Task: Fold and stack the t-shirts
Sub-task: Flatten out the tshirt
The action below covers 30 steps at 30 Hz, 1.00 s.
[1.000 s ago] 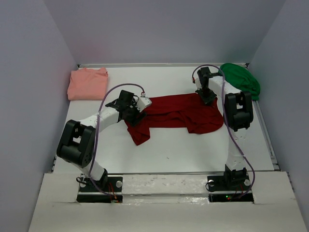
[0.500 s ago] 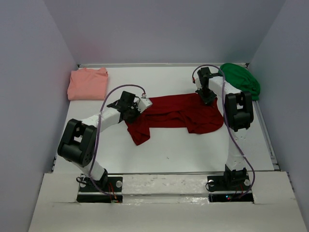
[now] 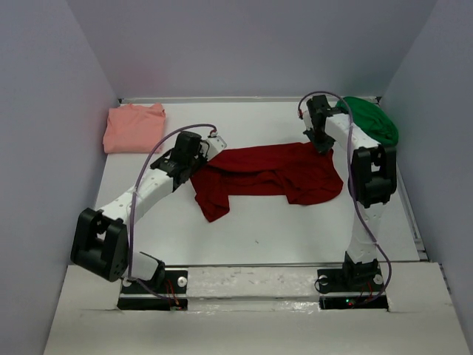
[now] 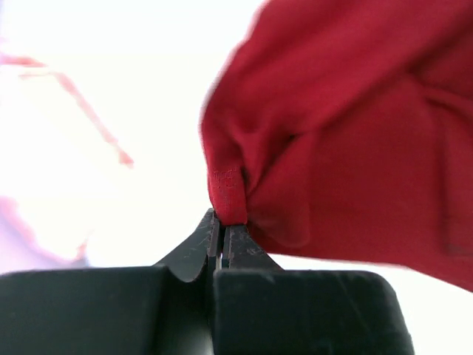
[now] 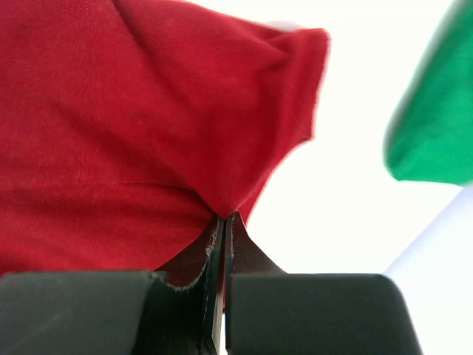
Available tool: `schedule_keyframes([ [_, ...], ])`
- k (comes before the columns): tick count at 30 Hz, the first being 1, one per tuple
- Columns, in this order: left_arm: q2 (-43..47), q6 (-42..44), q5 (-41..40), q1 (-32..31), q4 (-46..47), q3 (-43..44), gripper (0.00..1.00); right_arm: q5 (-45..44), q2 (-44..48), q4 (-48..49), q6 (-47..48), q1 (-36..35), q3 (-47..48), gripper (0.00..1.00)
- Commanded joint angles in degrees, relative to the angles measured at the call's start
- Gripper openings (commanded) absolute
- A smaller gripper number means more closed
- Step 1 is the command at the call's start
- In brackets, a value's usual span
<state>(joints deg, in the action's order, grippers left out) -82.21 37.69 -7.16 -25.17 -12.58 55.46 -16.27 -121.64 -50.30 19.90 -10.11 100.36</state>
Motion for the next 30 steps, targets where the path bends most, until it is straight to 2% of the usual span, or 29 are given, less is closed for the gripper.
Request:
schedule_keyframes([
  [1,8.7,4.8,-11.9,-0.2,4.3,2.6,0.00,-3.6,8.4,1.6,0.9,0.3,2.2,0.00],
  [6,13.0,6.0,-18.5,-0.1,7.6,1.5,0.00,-4.1,12.0,3.3,0.9,0.3,3.4,0.00],
  [8,13.7,5.8,-18.7,-0.2,7.6,1.2,0.00,-4.1,12.7,3.6,0.9,0.3,4.1,0.00],
  [16,13.6,6.1,-21.2,-0.2,9.0,1.7,0.00,-6.0,14.2,5.6,1.5,0.3,7.1,0.00],
  [20,13.1,6.9,-25.7,-0.2,12.2,2.7,0.00,-7.4,15.6,7.7,1.4,0.3,9.4,0.00],
  [26,11.7,6.9,-29.6,0.9,19.6,7.1,0.00,-7.5,19.2,10.9,1.9,0.3,12.1,0.00],
  [30,9.7,7.3,-29.2,2.1,21.6,14.0,0.00,-8.0,22.1,14.7,5.1,0.3,14.2,0.00],
])
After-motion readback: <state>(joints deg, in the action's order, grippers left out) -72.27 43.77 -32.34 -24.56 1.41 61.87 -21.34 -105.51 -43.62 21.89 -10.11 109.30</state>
